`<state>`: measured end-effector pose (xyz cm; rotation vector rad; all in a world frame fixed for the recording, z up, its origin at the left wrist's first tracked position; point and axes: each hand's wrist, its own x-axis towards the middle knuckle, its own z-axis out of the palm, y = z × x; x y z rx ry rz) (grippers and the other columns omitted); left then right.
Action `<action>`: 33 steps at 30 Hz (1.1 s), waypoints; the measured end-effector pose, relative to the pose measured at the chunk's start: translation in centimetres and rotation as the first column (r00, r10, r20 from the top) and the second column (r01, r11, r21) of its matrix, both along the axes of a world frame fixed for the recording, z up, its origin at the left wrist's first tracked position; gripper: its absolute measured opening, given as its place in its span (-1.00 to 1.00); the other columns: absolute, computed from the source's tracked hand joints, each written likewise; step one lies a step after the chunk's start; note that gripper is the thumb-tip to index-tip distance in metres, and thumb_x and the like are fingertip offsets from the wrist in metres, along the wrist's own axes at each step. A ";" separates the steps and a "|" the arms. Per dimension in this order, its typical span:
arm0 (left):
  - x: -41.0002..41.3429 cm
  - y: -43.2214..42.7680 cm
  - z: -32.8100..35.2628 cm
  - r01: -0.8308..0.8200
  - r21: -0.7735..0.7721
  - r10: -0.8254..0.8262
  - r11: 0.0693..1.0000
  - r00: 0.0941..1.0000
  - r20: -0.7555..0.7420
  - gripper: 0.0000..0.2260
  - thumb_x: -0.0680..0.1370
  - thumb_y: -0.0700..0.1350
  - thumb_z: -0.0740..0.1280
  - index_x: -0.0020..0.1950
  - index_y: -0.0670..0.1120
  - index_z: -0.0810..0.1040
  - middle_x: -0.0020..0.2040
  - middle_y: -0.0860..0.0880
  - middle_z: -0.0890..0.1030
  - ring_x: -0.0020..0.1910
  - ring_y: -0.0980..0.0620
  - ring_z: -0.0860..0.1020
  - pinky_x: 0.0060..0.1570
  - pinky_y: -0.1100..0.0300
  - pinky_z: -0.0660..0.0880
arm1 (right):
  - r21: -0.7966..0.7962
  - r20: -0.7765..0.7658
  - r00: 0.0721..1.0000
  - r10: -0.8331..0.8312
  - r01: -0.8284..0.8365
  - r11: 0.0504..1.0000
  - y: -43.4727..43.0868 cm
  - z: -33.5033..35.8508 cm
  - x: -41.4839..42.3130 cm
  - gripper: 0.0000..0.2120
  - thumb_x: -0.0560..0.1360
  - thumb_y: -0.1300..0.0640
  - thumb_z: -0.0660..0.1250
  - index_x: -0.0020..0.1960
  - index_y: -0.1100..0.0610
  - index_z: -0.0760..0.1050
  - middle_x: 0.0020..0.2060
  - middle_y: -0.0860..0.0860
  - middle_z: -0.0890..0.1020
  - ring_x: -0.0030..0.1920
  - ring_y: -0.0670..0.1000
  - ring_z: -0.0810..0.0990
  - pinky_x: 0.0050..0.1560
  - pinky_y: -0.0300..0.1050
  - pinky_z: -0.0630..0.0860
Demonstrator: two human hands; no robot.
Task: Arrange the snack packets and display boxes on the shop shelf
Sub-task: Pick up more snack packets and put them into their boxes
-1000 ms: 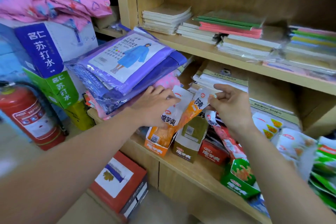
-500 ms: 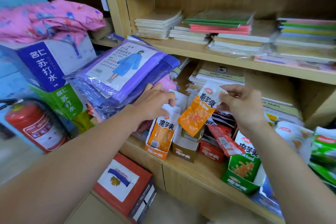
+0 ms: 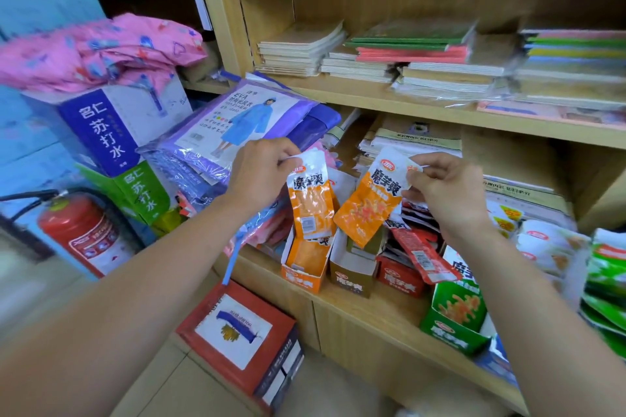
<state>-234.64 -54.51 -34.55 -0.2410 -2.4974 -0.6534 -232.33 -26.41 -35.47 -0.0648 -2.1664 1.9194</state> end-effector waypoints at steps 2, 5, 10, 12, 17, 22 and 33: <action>0.0 0.4 0.4 -0.028 0.039 0.029 0.999 0.999 -0.030 -0.94 0.52 -0.07 0.48 -0.08 -0.05 0.68 -0.21 0.03 0.72 -0.15 -0.03 0.66 -0.08 0.01 0.56 | 0.006 -0.013 1.000 -0.002 0.002 1.000 -0.1 0.0 0.1 -0.87 0.55 0.33 0.38 0.07 0.19 0.61 -0.30 0.15 0.58 -0.41 0.02 0.66 -0.06 0.26 0.65; 0.0 1.1 1.0 -0.025 0.040 0.027 0.999 0.999 -0.040 -0.94 0.54 -0.08 0.46 -0.05 -0.05 0.67 -0.22 0.01 0.71 -0.17 -0.02 0.65 -0.09 0.02 0.55 | -0.001 -0.033 0.999 0.003 -0.003 1.000 -0.3 0.1 0.1 -0.86 0.55 0.32 0.38 0.07 0.16 0.60 -0.27 0.19 0.58 -0.40 0.02 0.68 -0.06 0.22 0.66; 0.1 0.8 0.9 0.031 0.083 -0.032 0.996 0.999 0.017 -0.95 0.55 -0.15 0.44 0.00 -0.08 0.68 -0.18 0.00 0.71 -0.26 0.18 0.59 -0.11 0.11 0.56 | -0.027 -0.070 0.992 0.109 -0.111 0.993 -0.6 0.2 0.3 -0.87 0.54 0.34 0.38 0.04 0.18 0.60 -0.25 0.25 0.57 -0.36 0.06 0.68 -0.12 0.18 0.66; 0.2 0.5 0.8 0.058 0.180 -0.068 0.982 0.996 0.052 -0.94 0.55 -0.18 0.45 0.01 -0.09 0.68 -0.17 -0.02 0.71 -0.28 0.27 0.59 -0.17 0.29 0.52 | -0.059 -0.110 0.979 0.173 -0.180 0.982 -1.4 0.4 0.5 -0.85 0.54 0.38 0.37 0.00 0.17 0.60 -0.24 0.28 0.56 -0.35 0.03 0.69 -0.22 -0.02 0.66; -0.4 0.0 1.8 0.146 0.396 -0.251 0.907 0.941 0.227 -0.94 0.57 -0.23 0.42 0.02 -0.10 0.66 -0.16 -0.17 0.69 -0.17 0.03 0.65 -0.21 0.18 0.58 | 0.014 -0.173 0.946 0.273 -0.275 0.961 -4.8 -0.7 0.6 -0.79 0.55 0.36 0.36 -0.05 0.06 0.61 -0.36 -0.07 0.63 -0.27 0.10 0.70 -0.12 0.17 0.67; -1.3 0.4 3.8 0.192 0.343 -0.320 0.919 0.874 0.367 -0.92 0.58 -0.23 0.41 0.04 -0.08 0.65 -0.18 -0.07 0.68 -0.31 0.26 0.62 -0.34 0.35 0.53 | 0.129 -0.164 0.941 0.295 -0.276 0.953 -7.3 -2.3 0.6 -0.82 0.54 0.31 0.40 -0.05 0.03 0.62 -0.23 0.05 0.68 -0.22 0.08 0.71 -0.13 0.20 0.66; 1.3 -0.6 0.3 0.198 0.397 -0.402 0.896 0.742 0.537 -0.92 0.59 -0.15 0.41 0.02 0.02 0.67 -0.07 0.03 0.70 -0.14 0.22 0.63 -0.20 0.29 0.55 | 0.326 0.031 0.947 0.319 -0.311 0.893 -8.1 -4.5 0.4 -0.68 0.39 0.23 0.57 0.09 0.10 0.58 -0.09 -0.06 0.67 -0.20 -0.05 0.67 -0.19 -0.06 0.64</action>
